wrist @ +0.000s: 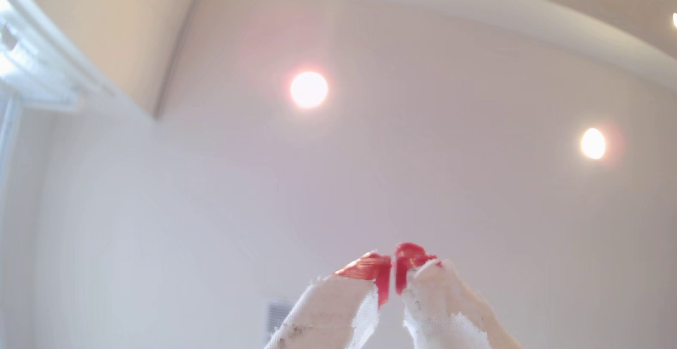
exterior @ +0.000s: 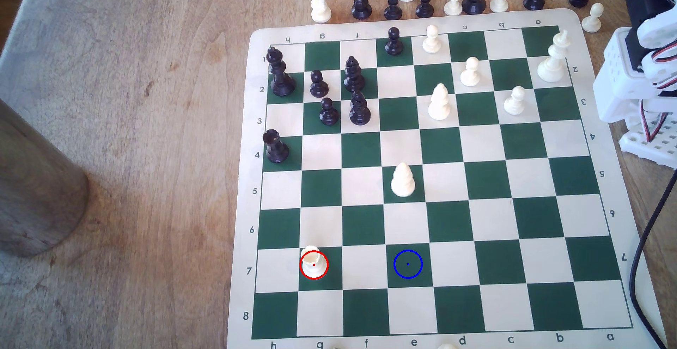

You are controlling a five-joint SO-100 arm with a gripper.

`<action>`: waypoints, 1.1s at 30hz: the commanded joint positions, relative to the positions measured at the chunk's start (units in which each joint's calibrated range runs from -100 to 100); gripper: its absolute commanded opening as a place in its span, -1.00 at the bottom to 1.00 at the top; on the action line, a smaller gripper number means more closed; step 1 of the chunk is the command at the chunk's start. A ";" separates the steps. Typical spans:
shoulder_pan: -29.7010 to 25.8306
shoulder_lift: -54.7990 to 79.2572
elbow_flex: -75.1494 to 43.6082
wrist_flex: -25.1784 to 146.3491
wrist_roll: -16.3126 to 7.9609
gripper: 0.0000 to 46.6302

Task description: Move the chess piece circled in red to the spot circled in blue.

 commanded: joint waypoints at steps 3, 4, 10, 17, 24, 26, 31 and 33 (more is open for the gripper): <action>-1.51 0.06 0.09 11.99 0.20 -0.99; -1.51 0.06 -0.73 13.96 0.24 -0.99; -2.52 0.06 -9.80 32.96 0.05 -0.99; -2.68 0.06 -21.04 55.81 0.00 -0.99; 1.62 0.06 -33.19 97.17 -0.15 -0.99; 3.11 0.14 -37.90 111.99 -0.15 -0.99; 1.00 3.45 -44.34 134.19 -5.91 -0.99; 0.06 6.59 -48.33 144.92 -5.71 -0.94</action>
